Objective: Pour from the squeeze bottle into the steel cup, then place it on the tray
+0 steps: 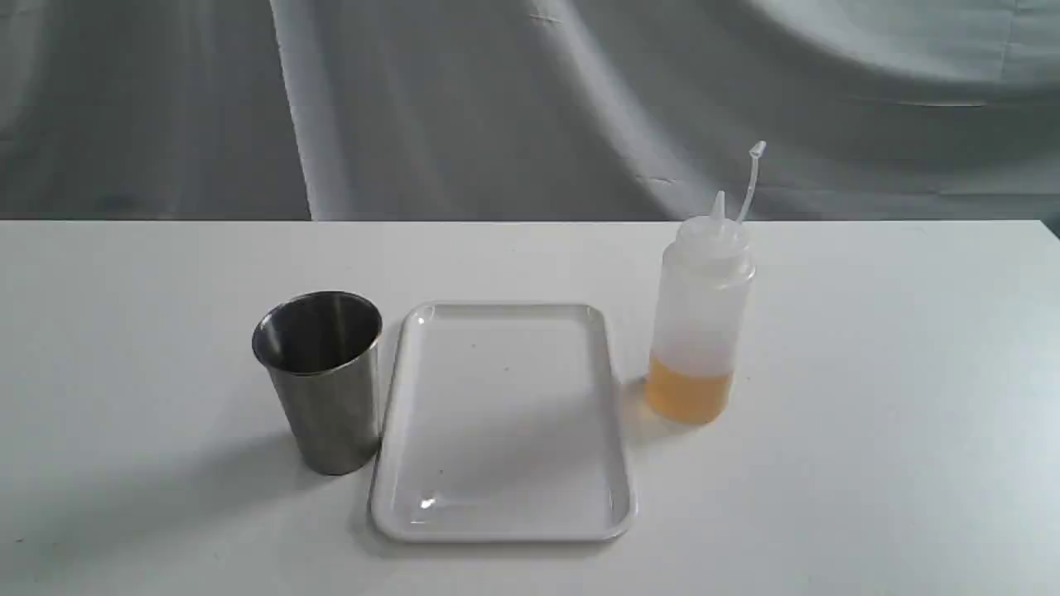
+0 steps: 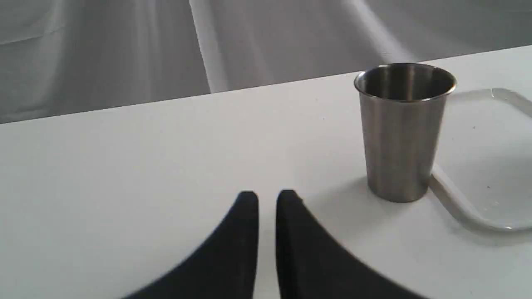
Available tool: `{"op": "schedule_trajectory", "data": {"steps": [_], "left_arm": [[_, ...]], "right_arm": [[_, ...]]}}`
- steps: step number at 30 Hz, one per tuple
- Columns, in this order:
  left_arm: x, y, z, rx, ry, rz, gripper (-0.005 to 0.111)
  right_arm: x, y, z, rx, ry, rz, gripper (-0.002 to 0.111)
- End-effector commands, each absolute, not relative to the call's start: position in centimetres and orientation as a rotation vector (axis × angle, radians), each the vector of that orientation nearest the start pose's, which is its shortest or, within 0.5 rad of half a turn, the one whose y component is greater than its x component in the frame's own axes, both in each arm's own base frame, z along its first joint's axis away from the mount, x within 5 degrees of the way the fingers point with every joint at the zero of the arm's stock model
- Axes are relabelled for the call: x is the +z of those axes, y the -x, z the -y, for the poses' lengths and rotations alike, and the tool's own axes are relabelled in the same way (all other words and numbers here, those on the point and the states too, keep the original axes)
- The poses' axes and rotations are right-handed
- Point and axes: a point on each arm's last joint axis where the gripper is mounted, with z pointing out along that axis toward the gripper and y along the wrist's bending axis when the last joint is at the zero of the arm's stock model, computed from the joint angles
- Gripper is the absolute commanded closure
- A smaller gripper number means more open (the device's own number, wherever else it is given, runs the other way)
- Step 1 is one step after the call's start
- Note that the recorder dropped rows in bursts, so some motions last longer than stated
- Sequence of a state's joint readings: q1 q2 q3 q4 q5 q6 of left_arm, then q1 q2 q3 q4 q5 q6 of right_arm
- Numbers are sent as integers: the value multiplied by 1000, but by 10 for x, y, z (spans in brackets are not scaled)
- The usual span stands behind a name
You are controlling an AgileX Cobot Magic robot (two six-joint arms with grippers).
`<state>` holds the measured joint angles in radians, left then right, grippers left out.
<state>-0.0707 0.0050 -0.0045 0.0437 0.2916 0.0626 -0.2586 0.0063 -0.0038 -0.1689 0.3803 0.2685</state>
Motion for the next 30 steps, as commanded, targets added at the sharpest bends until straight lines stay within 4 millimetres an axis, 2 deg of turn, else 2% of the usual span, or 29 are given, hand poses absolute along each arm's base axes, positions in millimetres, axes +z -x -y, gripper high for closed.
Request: {"op": "schedule_trajectory", "data": {"steps": [1,18,21,30], "left_arm": [[187,-55,3,32,-147,-1762,98],[187,-55,3,32,-147,-1762,98],[187,-55,3,32,-147,-1762,98],[187,-55,3,32,-147,-1762,98]], "right_arm": [[181,-50,19,-175,-374,-1807,108],[178,-49,18,-118,-418,-1826,108],[192,-47,17,-116,-428,-1817,108],[261,-38,16,-125,-415,-1712,108]]}}
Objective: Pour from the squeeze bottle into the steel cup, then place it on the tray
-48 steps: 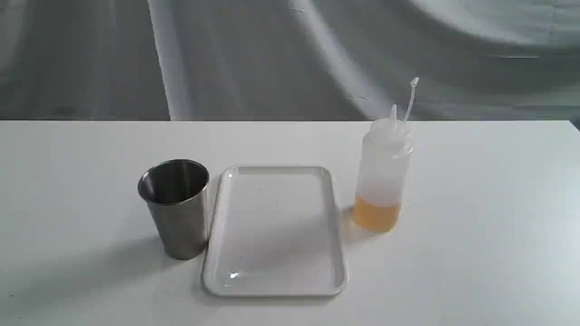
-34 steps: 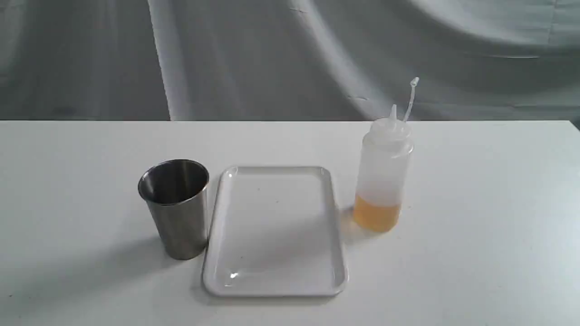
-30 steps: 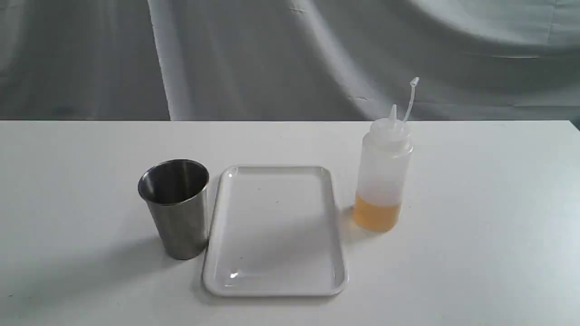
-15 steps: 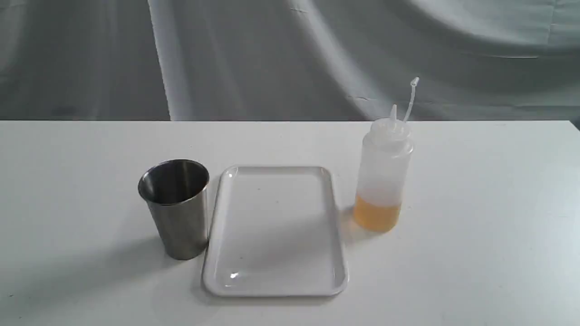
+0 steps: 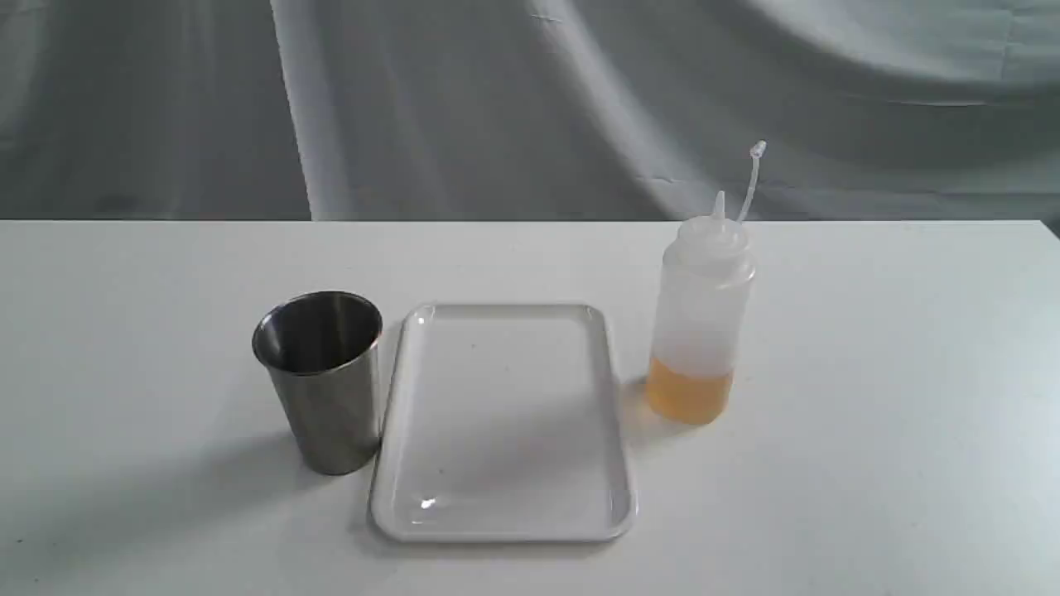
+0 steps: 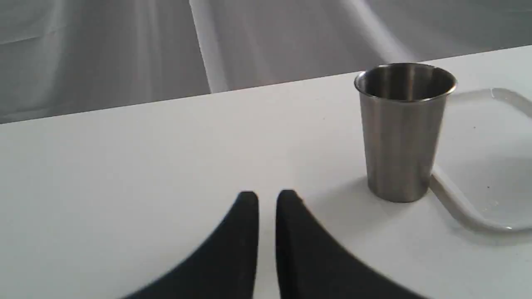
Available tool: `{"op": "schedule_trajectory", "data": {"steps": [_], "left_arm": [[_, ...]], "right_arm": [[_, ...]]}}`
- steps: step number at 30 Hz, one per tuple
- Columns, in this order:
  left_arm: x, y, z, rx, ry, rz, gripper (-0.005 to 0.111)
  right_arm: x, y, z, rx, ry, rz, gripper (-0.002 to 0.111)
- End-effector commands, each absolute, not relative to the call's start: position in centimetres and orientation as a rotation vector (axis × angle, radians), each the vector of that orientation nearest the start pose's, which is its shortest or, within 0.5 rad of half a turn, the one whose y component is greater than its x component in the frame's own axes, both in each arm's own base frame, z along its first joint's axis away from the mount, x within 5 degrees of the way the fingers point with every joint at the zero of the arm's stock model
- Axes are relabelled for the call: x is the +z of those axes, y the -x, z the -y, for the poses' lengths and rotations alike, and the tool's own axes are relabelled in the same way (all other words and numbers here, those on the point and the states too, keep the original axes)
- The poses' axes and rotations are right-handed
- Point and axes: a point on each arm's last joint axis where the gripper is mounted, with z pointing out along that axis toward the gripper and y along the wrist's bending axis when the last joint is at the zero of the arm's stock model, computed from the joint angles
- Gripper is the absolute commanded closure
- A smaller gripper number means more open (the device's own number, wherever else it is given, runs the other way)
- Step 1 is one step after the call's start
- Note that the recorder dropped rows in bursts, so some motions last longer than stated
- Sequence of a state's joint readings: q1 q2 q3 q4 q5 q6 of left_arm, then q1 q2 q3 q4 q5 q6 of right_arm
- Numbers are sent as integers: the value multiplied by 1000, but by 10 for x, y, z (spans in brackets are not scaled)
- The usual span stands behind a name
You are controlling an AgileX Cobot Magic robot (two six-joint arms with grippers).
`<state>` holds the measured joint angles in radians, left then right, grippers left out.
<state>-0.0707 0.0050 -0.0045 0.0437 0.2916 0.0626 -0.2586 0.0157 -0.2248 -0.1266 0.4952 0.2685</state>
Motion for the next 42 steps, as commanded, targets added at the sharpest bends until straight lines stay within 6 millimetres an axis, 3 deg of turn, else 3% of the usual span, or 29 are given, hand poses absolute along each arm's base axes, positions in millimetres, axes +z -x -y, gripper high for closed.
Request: {"op": "schedule_trajectory", "data": {"steps": [1,10,16,22,28,35,42], "left_arm": [[187,-55,3,32,-147,-1762,98],[187,-55,3,32,-147,-1762,98],[187,-55,3,32,-147,-1762,98],[187,-55,3,32,-147,-1762,98],[187,-55,3,32,-147,-1762,98],[187,-55,3,32,-147,-1762,98],[187,-55,3,32,-147,-1762,98]], "right_arm": [[267,-40,16,-125,-416,-1714,108],[322,-68,25,-146,-416,-1763,108],[348,-95,29,-159,-336,-1755,108],[361,-125,21,-121,-189,-1763,108],[358,-152,4,-40,-56,-1778,108],[340,-187,-23,70,91,-1834,108],[295,-218,-47,187,146,-1896,108]]}}
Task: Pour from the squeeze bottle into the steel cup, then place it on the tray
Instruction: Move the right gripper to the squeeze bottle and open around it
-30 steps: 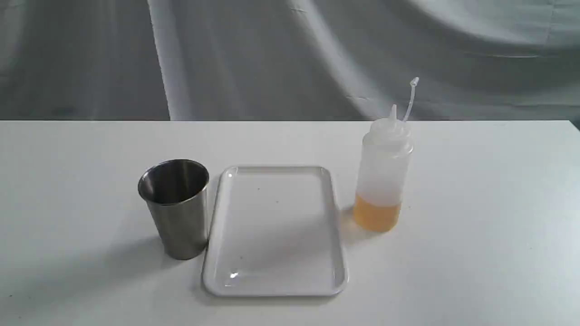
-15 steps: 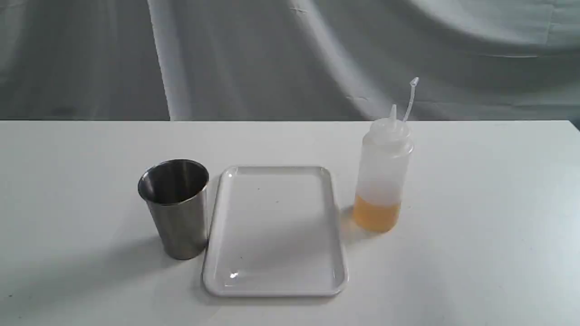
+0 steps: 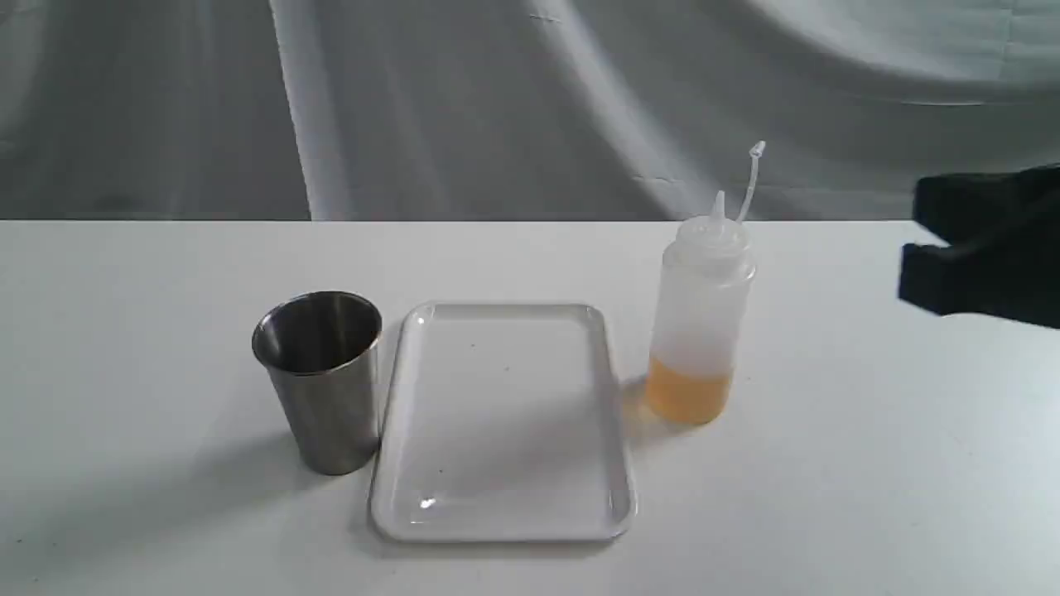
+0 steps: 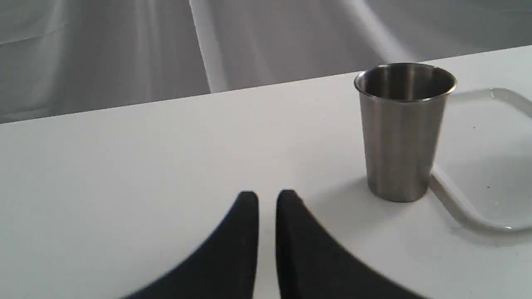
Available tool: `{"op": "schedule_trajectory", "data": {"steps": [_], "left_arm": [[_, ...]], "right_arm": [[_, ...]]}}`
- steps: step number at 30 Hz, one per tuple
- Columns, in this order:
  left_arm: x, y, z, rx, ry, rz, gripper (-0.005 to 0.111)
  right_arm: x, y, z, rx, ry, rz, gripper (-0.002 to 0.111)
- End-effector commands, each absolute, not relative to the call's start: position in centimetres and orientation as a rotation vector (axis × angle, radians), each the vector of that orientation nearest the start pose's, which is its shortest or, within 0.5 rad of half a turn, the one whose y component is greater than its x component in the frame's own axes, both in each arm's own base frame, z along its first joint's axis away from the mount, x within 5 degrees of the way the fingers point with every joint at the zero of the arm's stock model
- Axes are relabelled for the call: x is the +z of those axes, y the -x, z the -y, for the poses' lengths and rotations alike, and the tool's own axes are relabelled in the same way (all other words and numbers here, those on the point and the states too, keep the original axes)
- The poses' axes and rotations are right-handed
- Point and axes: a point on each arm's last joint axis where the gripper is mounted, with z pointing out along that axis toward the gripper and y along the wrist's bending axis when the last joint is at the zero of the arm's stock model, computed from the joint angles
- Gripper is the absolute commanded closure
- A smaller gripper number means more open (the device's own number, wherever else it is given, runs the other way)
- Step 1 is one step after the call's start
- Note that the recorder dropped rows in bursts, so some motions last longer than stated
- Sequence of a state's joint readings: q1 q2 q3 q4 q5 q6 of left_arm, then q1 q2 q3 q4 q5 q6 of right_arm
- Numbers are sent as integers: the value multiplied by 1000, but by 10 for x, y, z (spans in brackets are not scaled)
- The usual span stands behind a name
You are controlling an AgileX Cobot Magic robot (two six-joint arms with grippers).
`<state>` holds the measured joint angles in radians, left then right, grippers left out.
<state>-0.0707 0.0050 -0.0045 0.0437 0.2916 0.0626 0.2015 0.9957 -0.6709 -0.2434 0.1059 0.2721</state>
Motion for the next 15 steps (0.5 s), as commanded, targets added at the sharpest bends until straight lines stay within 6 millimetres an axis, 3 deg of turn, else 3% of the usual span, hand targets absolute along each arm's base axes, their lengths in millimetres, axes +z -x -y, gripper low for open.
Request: {"op": "schedule_trajectory", "data": {"steps": [1,9,15], "left_arm": [[187,-55,3,32,-147,-1762,98],[187,-55,3,32,-147,-1762,98],[187,-55,3,32,-147,-1762,98]], "right_arm": [[287,-221,-48,205,136,-1897,108],[216,-229,-51,143,244,-1959,108],[179,-247,-52,109,232,-1991,108]]}}
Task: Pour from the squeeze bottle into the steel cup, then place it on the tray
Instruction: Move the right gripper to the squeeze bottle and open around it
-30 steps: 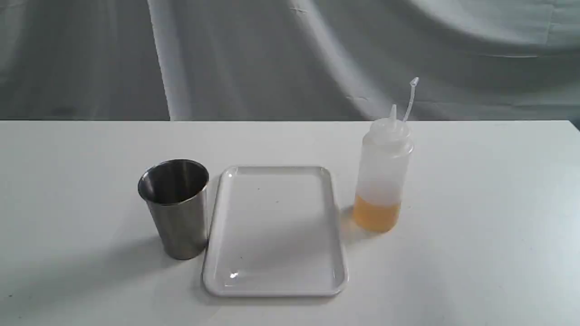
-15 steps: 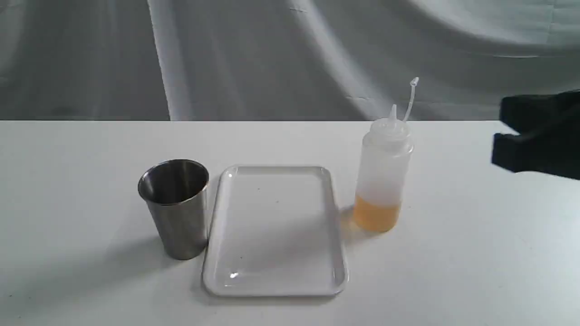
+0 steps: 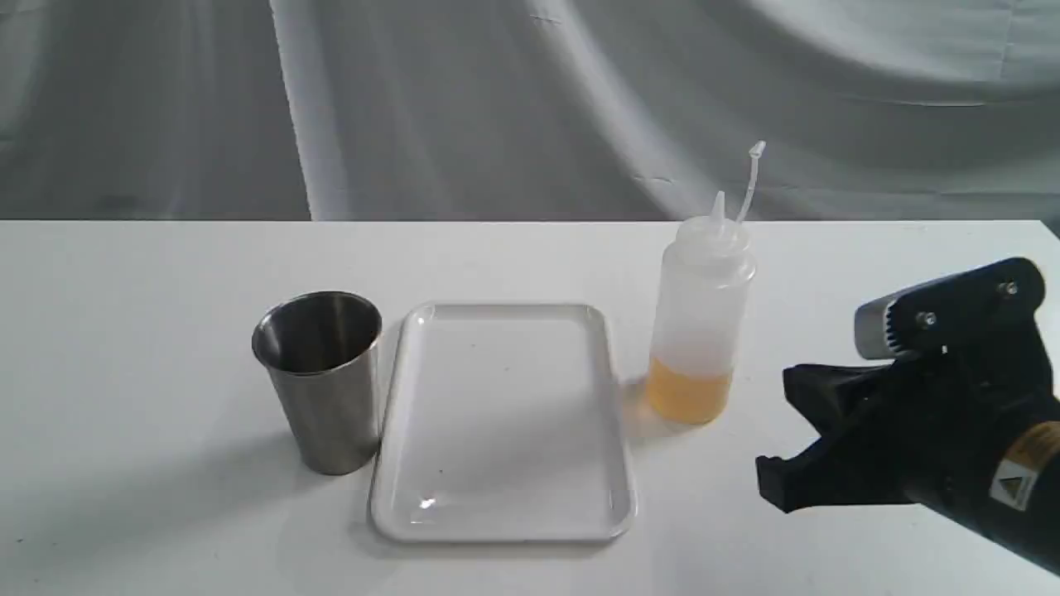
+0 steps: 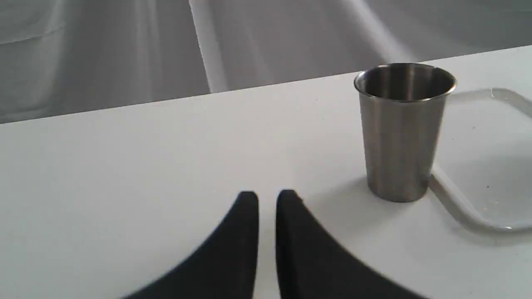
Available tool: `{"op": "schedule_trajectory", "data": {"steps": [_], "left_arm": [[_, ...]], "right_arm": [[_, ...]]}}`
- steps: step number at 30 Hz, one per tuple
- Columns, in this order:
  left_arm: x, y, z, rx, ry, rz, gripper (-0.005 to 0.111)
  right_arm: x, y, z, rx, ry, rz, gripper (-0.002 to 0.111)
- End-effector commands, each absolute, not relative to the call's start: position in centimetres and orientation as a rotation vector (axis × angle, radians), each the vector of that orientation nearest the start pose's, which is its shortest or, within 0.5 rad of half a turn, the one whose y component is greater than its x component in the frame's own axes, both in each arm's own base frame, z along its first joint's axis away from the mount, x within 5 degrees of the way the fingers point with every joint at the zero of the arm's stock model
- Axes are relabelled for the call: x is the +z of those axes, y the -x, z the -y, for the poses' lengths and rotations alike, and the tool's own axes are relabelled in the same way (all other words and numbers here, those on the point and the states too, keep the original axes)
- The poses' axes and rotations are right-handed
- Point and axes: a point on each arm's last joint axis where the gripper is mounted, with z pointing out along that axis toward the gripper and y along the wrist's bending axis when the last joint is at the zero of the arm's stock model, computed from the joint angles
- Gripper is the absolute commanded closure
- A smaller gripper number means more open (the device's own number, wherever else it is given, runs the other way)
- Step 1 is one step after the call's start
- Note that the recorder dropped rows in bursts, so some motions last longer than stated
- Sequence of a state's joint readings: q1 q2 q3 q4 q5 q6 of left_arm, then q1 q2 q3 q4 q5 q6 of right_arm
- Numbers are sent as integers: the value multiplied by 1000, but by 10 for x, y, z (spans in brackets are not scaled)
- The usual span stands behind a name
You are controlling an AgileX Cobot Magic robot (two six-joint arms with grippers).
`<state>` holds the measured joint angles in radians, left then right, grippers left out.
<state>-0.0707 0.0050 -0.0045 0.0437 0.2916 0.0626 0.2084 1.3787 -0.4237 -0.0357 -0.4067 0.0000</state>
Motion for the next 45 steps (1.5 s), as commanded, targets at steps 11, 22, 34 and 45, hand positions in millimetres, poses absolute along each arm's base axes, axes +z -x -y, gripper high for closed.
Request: {"op": "schedule_trajectory", "data": {"steps": [11,22,34,45], "left_arm": [[187,-55,3,32,-147,-1762,98],[187,-55,3,32,-147,-1762,98],[187,-55,3,32,-147,-1762,98],[187,-55,3,32,-147,-1762,98]], "right_arm": [[125,-275,-52,35,194,-2029,108],[123,-278,-52,33,184,-2032,105],[123,-278,-52,64,148,-2031,13],[123,-278,-51,59,123,-2031,9]]}}
